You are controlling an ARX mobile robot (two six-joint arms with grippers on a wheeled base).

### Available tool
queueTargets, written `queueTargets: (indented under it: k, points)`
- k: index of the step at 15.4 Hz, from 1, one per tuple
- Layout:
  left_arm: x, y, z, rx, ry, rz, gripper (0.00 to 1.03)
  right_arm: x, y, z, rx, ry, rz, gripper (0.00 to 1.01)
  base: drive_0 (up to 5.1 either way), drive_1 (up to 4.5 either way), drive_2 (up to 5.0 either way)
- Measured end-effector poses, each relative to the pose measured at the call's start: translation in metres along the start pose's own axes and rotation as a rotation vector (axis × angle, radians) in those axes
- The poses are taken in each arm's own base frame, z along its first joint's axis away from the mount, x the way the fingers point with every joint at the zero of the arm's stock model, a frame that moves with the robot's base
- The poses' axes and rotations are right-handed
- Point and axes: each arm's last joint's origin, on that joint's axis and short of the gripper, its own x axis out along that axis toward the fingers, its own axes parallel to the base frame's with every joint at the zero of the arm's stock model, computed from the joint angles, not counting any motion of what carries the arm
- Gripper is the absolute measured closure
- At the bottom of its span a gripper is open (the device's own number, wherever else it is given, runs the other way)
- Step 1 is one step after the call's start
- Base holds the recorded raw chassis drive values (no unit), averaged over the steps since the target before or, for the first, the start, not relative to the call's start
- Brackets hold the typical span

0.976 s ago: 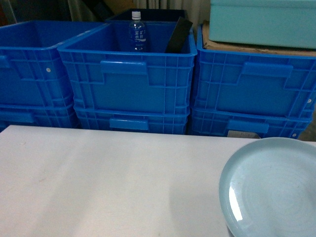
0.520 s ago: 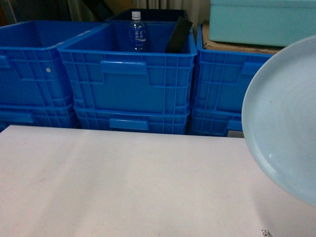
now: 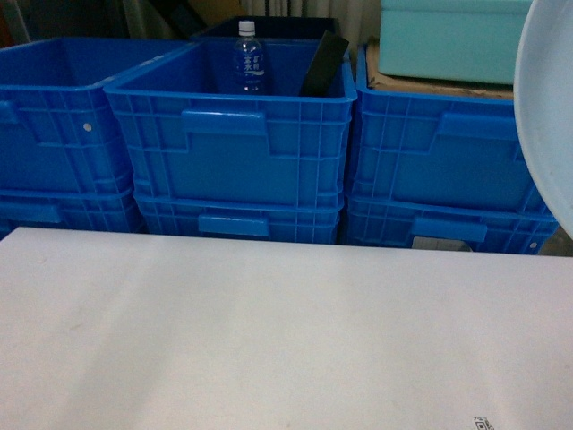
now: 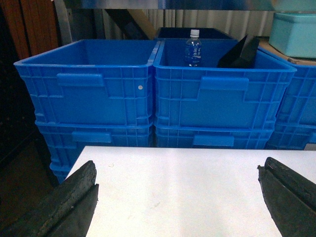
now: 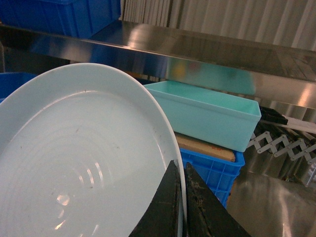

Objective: Place blue tray on left shelf second layer neatly

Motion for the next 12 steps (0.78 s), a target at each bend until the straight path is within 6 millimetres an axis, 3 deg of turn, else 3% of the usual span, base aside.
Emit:
queueTargets:
  k: [6, 12]
  points:
    - [0.000, 0.000, 0.000, 0.000, 0.000, 0.000, 0.05, -0.014, 0.015, 0.004, 0.015, -0.019, 0.047, 0.99, 0.0, 0.00, 0.0]
    - [0.000, 0.000, 0.000, 0.000, 0.000, 0.000, 0.05, -0.015, 0.016, 0.002, -0.007, -0.013, 0.023, 0.99, 0.0, 0.00, 0.0]
